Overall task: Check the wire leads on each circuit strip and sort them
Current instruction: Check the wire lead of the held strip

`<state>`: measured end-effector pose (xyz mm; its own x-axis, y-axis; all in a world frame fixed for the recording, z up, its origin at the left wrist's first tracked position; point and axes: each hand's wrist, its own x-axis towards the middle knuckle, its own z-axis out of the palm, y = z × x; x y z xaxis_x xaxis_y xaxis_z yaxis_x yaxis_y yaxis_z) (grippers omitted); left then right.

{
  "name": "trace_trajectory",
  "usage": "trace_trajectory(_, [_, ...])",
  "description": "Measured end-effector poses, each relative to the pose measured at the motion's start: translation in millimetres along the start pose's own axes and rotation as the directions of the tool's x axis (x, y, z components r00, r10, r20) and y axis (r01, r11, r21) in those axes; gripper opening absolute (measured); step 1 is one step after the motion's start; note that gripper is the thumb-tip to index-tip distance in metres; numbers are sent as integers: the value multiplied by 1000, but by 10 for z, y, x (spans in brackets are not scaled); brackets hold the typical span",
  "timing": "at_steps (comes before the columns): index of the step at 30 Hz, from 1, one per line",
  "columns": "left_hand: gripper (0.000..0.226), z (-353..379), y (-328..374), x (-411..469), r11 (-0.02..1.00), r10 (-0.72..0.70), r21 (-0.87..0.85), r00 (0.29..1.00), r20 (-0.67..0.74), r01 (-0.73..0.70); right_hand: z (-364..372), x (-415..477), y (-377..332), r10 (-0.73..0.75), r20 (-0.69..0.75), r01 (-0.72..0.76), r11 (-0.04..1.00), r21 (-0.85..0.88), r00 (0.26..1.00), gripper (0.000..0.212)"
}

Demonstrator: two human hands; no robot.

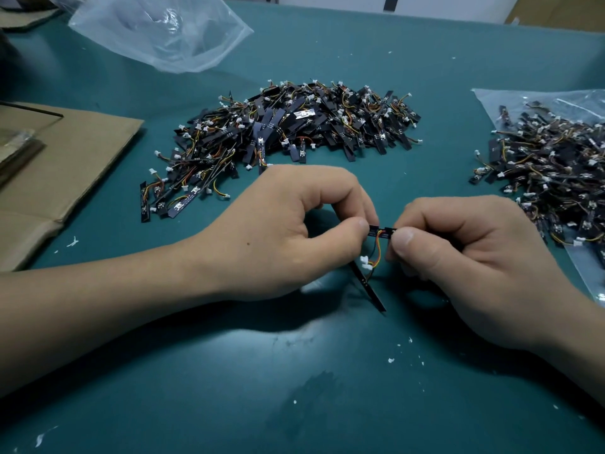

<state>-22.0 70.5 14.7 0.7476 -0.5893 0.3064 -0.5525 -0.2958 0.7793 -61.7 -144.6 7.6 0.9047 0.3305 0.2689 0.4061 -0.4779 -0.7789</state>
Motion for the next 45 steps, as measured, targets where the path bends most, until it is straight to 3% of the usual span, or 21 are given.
trace_trajectory(30, [25, -6, 4, 8, 1000, 18, 12, 1000, 11, -18, -10, 8, -5, 7, 98, -9, 1000, 22, 995, 29])
trace_trajectory(36, [14, -11, -21, 5, 999, -14, -29, 999, 51, 16, -36, 14, 9, -20, 222, 15, 1000, 24, 975, 41])
trace_trajectory(38, [21, -15, -38, 15, 998, -30, -46, 1000, 7, 30, -33, 17, 28, -24, 176, 16, 999, 44, 984, 40])
trace_trajectory(40, [28, -25, -64, 32, 993, -50, -107, 996, -77, 42, -9, 14, 30, -51, 3, 50, 993, 108, 999, 37])
trace_trajectory(43, [28, -31, -88, 62, 970, -146, -217, 976, -159, 110, -2, 19, 28, -7, -364, 131, 939, 319, 931, 24])
trace_trajectory(45, [27, -15, -108, 79, 967, -181, -213, 968, -173, 142, -9, 40, 49, 83, -408, 97, 911, 401, 909, 25])
